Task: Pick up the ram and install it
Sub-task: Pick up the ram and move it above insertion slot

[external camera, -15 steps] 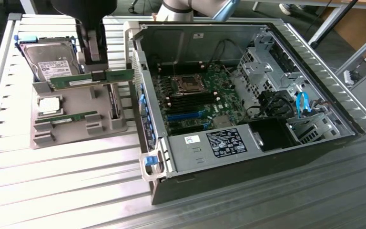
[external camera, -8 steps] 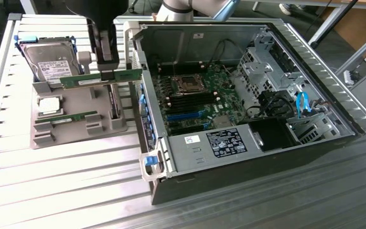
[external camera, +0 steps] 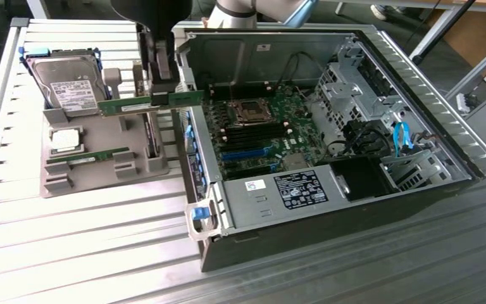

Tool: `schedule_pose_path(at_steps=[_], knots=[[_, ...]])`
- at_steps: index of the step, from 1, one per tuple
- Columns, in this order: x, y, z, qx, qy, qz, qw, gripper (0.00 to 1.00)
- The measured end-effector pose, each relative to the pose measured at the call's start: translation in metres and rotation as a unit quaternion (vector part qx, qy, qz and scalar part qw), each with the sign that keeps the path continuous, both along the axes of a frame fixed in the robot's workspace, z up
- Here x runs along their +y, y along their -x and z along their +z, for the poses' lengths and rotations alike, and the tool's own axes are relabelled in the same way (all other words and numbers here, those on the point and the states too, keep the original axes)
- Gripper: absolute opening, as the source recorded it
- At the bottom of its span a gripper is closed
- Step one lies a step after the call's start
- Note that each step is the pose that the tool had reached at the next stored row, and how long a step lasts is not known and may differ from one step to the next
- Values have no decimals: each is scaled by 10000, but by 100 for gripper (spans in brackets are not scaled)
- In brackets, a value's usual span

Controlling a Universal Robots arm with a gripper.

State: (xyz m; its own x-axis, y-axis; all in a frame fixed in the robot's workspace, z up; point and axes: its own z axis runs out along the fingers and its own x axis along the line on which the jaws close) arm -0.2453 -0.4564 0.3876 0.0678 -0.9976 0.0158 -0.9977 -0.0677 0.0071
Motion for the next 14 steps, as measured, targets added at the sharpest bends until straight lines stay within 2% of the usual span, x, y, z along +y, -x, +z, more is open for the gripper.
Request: schedule_pose_path(at_steps=[8,14], knots=[[0,-325,0,4,0,0,10000,12],[0,-450,0,6,0,0,10000,12]])
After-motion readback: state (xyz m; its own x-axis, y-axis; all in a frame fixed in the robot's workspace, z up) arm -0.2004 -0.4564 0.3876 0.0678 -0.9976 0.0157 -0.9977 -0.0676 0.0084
